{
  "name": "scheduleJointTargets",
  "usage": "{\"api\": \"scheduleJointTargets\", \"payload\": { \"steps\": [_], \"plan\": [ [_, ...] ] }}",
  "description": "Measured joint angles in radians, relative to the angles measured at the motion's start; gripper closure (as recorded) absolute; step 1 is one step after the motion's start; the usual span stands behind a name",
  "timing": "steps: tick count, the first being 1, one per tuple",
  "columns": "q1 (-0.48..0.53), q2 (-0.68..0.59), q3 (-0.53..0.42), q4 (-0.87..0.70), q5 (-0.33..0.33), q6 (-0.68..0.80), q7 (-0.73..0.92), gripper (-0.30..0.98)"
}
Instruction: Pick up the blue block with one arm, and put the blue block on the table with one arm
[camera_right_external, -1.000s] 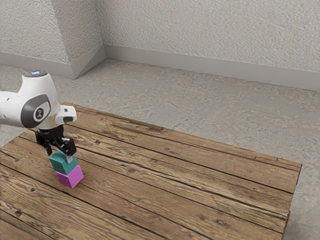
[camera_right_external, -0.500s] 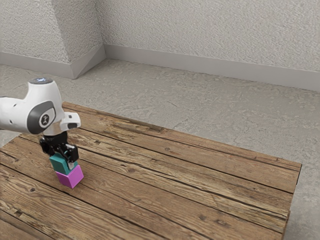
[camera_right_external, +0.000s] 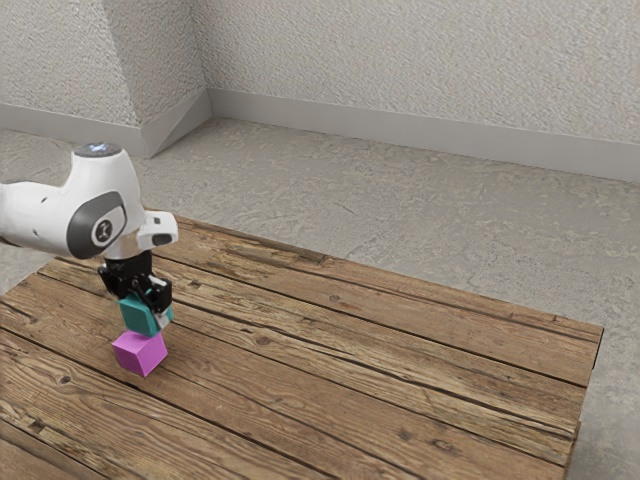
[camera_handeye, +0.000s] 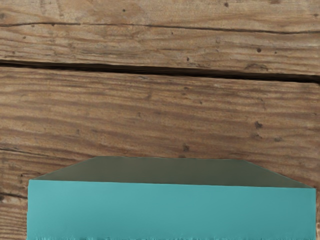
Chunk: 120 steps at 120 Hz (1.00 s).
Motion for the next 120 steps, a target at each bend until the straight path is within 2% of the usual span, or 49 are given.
{"api": "scheduleJointTargets", "payload": {
  "steps": [44, 50, 58, 81, 97, 120],
  "plan": [
    [-0.246, 0.046, 0.001, 0.016, -0.061, 0.012, -0.028, 0.37],
    [-0.249, 0.056, 0.002, 0.016, -0.069, 0.016, -0.031, 0.36],
    [-0.231, 0.061, 0.003, 0.015, -0.084, 0.018, -0.029, 0.26],
    [-0.216, 0.062, 0.004, 0.023, -0.103, 0.021, -0.019, 0.13],
    [-0.220, 0.047, 0.007, 0.154, -0.078, -0.019, -0.012, 0.07],
    [-0.218, 0.044, 0.006, 0.446, -0.029, -0.237, -0.004, 0.03]
  ]
}}
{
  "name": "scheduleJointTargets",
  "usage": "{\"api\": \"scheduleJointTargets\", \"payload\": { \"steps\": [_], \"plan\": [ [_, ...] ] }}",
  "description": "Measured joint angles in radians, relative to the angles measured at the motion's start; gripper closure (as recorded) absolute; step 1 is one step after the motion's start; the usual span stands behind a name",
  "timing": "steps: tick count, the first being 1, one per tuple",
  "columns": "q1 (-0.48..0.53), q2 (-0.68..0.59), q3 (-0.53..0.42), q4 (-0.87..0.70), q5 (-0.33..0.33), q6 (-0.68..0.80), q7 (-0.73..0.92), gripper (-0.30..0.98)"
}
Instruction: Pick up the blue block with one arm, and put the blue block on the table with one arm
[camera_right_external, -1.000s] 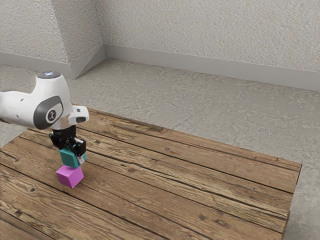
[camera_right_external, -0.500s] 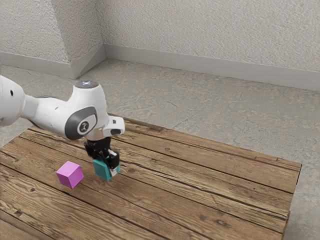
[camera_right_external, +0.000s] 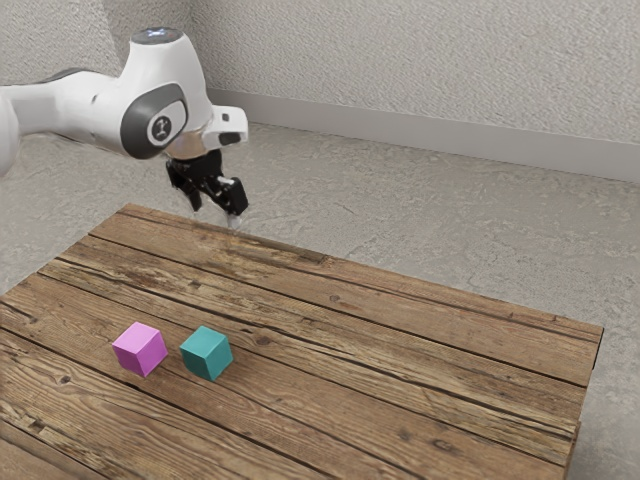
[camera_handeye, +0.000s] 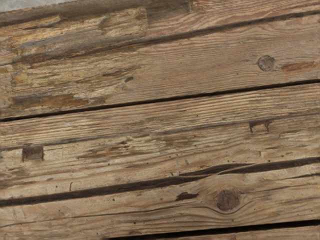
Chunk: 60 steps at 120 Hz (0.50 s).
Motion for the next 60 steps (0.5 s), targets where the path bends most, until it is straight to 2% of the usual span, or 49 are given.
{"api": "scheduleJointTargets", "payload": {
  "steps": [19, 38, 60],
  "plan": [
    [0.001, 0.000, -0.007, 0.183, 0.032, -0.219, 0.003, 0.01],
    [-0.006, -0.003, -0.014, 0.240, 0.040, -0.354, 0.004, 0.01],
    [-0.017, -0.003, -0.012, 0.245, 0.044, -0.427, 0.005, 0.00]
  ]
}}
